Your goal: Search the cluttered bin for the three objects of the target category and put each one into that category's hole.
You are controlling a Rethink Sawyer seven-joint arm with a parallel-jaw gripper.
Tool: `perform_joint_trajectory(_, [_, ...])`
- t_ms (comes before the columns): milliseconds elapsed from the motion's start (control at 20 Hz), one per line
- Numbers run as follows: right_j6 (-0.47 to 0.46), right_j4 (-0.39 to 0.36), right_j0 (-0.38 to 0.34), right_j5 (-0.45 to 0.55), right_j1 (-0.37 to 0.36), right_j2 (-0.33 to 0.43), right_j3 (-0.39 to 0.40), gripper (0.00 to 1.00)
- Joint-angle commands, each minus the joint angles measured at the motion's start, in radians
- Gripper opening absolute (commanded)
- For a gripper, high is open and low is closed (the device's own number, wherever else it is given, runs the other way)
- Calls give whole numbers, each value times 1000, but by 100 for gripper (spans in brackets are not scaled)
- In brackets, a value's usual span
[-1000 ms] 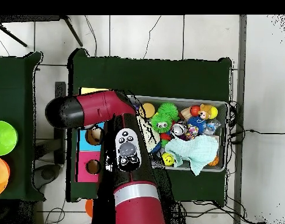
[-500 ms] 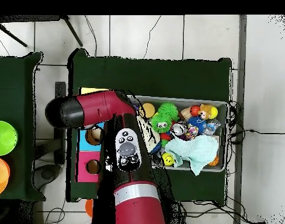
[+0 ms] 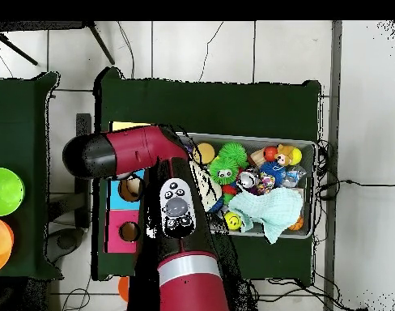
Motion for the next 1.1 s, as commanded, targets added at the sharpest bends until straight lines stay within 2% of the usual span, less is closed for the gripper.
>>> perform_joint_trajectory(50, [113, -6, 3, 42, 25, 2, 15, 100])
perform_joint_trajectory(300, [112, -11, 1, 71, 7, -16, 10, 100])
perform_joint_trajectory(550, [96, -43, 0, 116, -37, -67, 0, 100])
perform_joint_trajectory(800, [56, -28, -35, 101, -72, -51, 29, 100])
perform_joint_trajectory(1100, [-46, -19, -120, 113, -122, -11, 74, 100])
